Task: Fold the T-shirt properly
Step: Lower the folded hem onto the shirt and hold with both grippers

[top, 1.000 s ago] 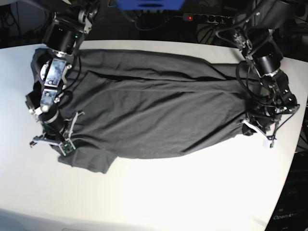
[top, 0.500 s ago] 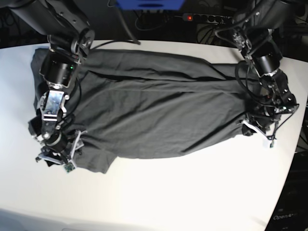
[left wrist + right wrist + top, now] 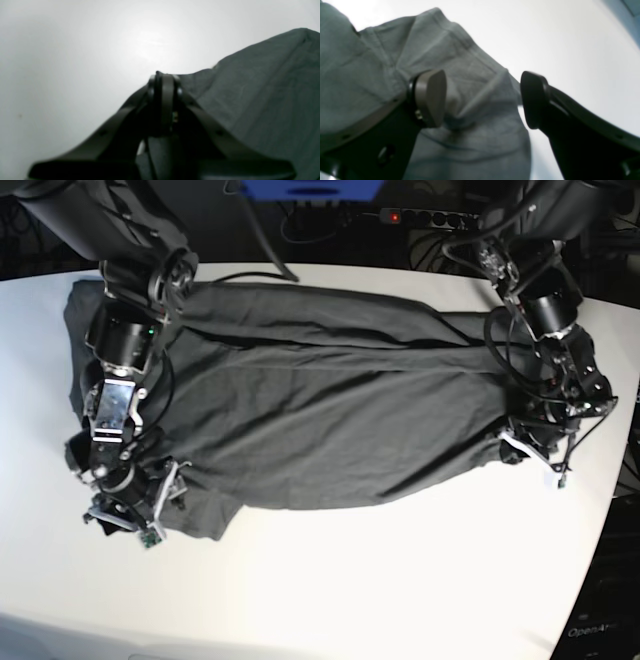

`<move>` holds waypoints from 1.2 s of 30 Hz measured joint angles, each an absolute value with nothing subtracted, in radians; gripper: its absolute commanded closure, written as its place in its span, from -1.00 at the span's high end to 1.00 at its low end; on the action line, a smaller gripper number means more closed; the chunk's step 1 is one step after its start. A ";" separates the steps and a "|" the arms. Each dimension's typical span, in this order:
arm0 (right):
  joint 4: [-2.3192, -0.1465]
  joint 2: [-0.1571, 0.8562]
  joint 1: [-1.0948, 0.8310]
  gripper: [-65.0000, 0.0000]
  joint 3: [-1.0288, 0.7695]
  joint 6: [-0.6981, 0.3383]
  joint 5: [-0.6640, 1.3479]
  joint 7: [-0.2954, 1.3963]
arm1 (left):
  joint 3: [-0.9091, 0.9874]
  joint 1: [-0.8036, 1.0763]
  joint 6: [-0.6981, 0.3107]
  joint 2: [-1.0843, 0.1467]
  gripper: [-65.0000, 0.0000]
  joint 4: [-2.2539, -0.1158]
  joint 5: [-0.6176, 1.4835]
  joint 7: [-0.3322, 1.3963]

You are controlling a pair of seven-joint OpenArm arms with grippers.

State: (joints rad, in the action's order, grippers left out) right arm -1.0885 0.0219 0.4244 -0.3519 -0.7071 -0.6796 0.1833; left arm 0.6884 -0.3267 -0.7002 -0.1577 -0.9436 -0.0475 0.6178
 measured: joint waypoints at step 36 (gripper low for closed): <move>-0.916 -0.014 0.498 0.37 -0.570 -0.696 -0.561 0.207 | 0.688 -0.330 -0.700 -0.146 -0.93 -0.943 -0.045 0.617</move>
State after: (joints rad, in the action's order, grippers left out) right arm -0.9157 -0.0143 0.4976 -0.5701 -0.6960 -0.5613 0.2070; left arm 0.6884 -0.3298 -0.6998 -0.1463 -0.9432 -0.0448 0.6174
